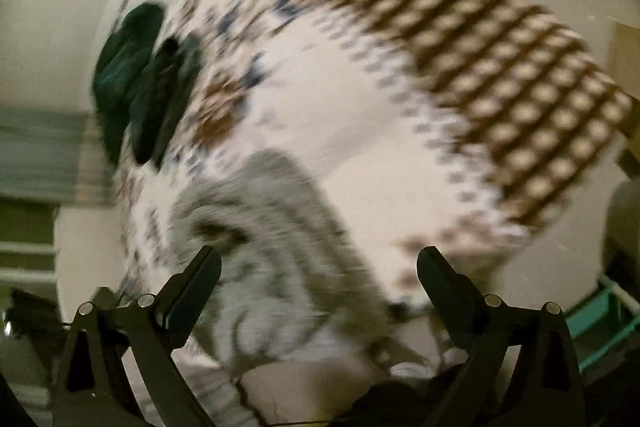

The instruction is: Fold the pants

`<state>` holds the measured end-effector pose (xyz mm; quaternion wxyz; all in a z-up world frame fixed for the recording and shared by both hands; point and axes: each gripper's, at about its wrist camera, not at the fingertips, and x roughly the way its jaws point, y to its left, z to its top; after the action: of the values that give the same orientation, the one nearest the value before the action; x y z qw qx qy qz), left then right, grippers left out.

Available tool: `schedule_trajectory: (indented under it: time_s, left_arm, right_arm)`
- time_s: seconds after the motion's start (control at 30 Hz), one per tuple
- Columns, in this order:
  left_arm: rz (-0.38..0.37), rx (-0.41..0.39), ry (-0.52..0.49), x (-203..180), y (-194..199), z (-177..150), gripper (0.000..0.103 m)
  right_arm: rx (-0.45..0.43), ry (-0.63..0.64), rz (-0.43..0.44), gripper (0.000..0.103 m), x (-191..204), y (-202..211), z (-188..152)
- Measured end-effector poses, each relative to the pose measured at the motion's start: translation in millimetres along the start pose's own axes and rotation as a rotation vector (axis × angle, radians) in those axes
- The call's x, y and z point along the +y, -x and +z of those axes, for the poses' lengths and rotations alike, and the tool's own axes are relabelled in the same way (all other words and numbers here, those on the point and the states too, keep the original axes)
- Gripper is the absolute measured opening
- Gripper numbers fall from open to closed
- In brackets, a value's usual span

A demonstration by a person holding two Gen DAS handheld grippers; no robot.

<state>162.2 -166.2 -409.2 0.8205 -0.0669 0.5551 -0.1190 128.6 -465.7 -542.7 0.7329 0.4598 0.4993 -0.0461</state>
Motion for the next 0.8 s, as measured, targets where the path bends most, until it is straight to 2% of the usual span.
schedule_trajectory:
  time_s: [0.03, 0.13, 0.23, 0.3, 0.33, 0.5, 0.57, 0.63, 0.73, 0.77, 0.8]
  left_arm:
    - [0.038, 0.009, 0.011, 14, -5, 2, 0.092]
    - [0.119, 0.043, 0.037, 46, -22, 1, 0.092]
    - [0.124, 0.079, 0.046, 54, -39, -4, 0.092]
    - [0.118, 0.090, 0.048, 54, -46, -6, 0.092]
    - [0.101, 0.099, 0.052, 51, -50, -8, 0.092]
    - [0.052, 0.127, 0.097, 49, -65, -5, 0.092]
    - [0.043, 0.135, 0.100, 47, -70, -3, 0.092]
    - [0.034, 0.153, 0.107, 45, -78, -2, 0.092]
    - [0.022, 0.180, 0.103, 43, -85, 1, 0.092]
    - [0.022, 0.179, 0.094, 42, -85, 2, 0.092]
    - [0.025, 0.178, 0.081, 40, -84, 3, 0.092]
  right_arm:
    - [0.030, 0.033, 0.018, 0.100, 13, -12, 2]
    - [0.099, 0.141, -0.035, 0.100, 45, -44, 0]
    - [0.172, 0.262, -0.141, 0.098, 67, -72, -13]
    - [0.179, 0.320, -0.199, 0.058, 69, -84, -22]
    - [0.179, 0.316, -0.225, 0.022, 67, -85, -24]
    - [0.083, 0.106, -0.156, 0.020, 34, -28, -18]
    - [0.073, 0.025, -0.182, 0.019, 16, -10, -17]
    - [0.134, -0.063, -0.243, 0.019, -11, -12, -18]
    - [0.304, -0.157, -0.299, 0.025, -42, -37, -20]
    - [0.326, -0.140, -0.336, 0.032, -40, -39, -19]
    - [0.309, -0.115, -0.343, 0.037, -35, -36, -18]
